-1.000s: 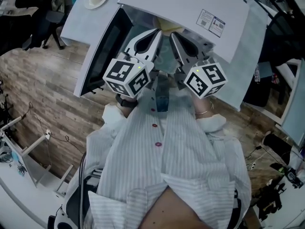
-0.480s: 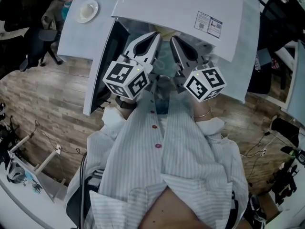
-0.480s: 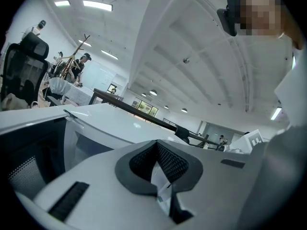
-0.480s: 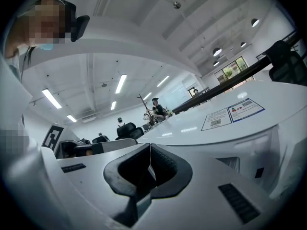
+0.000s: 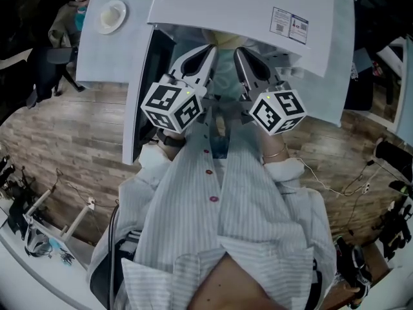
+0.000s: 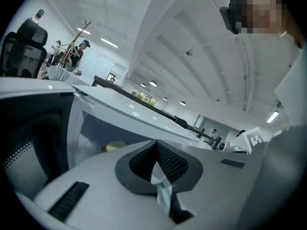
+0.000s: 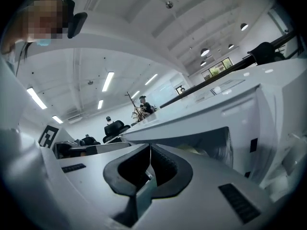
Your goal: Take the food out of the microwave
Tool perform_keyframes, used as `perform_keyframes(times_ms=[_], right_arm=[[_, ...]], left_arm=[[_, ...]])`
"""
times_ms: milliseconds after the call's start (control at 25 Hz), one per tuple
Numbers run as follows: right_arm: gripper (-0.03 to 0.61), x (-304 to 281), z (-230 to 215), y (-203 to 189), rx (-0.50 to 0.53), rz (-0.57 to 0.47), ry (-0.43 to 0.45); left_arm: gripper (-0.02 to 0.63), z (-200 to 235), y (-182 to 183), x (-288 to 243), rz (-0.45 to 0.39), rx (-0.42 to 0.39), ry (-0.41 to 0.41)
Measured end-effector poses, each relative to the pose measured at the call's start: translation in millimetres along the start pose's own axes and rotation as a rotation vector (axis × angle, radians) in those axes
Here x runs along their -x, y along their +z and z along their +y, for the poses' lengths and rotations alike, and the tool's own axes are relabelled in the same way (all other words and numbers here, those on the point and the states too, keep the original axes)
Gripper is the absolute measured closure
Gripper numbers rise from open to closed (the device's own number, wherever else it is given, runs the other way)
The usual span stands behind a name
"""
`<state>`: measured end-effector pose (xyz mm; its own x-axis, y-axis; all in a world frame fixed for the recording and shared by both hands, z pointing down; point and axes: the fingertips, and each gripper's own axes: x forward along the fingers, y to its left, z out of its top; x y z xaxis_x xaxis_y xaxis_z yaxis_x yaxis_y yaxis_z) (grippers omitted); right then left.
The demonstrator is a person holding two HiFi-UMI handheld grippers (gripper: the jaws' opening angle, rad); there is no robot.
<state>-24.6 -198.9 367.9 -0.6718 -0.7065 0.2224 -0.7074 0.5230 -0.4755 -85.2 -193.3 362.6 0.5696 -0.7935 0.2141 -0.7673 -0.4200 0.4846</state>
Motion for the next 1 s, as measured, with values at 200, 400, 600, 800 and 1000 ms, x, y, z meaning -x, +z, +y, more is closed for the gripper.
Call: perform_keyframes(times_ms=[200,400,600,800,1000], right_arm=[[0.545,-8,-21,-18,-0.029,0.021,-0.056],[0.545,-17,-39,-38,-0.059,0.045,-0.101],[0.545,-22,-56,-58,-0.104,0.068,-0.139],[0.544,-26,-75,-74,-0.144,0.091,-0.172],[0.543,-30,-87,-86,-0.187,0.11,-0.182]], left_arm=[[0.606,15,-20,-6,0.042,0.037,0.006],[0.606,31,-41,-16,0.085,0.06,0.018],[0.606,44,-61,-27,0.12,0.092,0.033],[0.606,58,-81,-39,0.152,0.139,0.048],[0.604,71,-98,-46,0.179,0.182,0.066]])
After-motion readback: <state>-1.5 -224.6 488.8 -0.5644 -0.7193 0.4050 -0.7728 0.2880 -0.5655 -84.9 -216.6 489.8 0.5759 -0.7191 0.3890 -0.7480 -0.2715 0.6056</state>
